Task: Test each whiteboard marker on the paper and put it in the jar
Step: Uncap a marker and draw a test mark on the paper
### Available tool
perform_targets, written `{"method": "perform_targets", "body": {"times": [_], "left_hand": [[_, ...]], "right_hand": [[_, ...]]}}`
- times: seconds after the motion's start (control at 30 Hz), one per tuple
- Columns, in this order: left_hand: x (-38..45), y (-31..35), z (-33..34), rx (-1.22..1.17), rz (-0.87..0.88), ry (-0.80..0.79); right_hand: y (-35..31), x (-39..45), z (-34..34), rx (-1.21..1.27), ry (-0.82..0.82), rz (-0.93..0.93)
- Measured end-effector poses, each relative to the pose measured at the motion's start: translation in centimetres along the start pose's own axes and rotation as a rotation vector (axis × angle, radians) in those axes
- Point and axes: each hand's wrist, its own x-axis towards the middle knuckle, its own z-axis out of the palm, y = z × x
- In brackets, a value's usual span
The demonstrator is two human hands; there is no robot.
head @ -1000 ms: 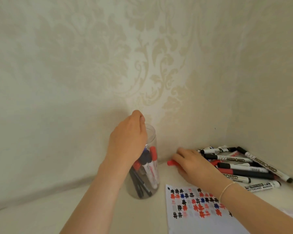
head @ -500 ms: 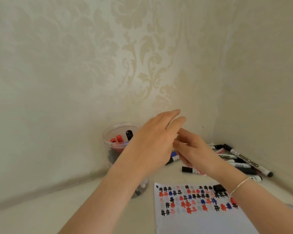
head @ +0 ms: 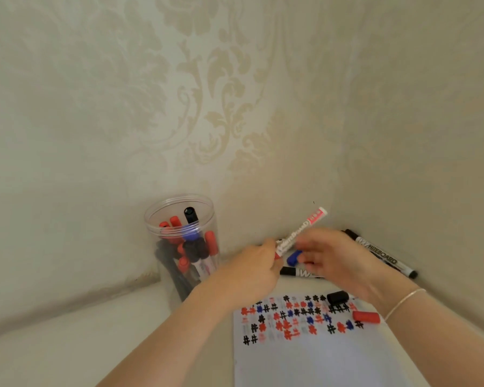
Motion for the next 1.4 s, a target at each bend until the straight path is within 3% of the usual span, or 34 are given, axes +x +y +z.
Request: {"method": "perform_targets", "body": {"times": [0.07,0.23,0.53,0.63,0.73,0.83,1.0,1.07,1.17,1.4], "left_hand": [[-0.4,0.5,0.2,-0.139,0.038,-0.071],[-1.4,1.1,1.0,-0.364,0.090,-0.097],[-1.3,0.1,2.9,-0.244,0.246,0.087],[-1.3,0.2,3.0,-0.210,0.105,0.030],[-1.4,0.1,3.2,-0.123,-0.052,0.083],[-1.6,-0.2,3.9,0.023,-0.086,0.079],[-1.5,1.1,5.5,0.185,0.020,-0.052],[-1.1,1.7,6.1,0.231,0.076,-0.073],[-0.4,2.0,6.9,0.300,0.136,-0.085],[-0.2,1.9,7.4,0.292,0.184,-0.073]], "right_hand": [[0.7,-0.4,0.4,0.042,-0.156,0.001],[1.3,-0.1,1.1,-0.183,-0.068,-0.120],[0.9,-0.9,-0.3,-0.041,-0.273,-0.126],[0.9,-1.3,-0.6,-0.115,-0.173,-0.145],[0.6,-2.1,-1.8,-0.132,0.097,-0.162],[0.1,-3.2,-4.5,-0.530,0.309,-0.103],[1.7,-4.1,-7.7,-1.489,0.110,0.089],[2.7,-3.7,-7.6,-1.624,0.072,0.088],[3.2,-2.7,-7.1,-1.611,0.029,-0.011],[4.3,0.2,-5.3,-1.251,-0.051,-0.322]]}}
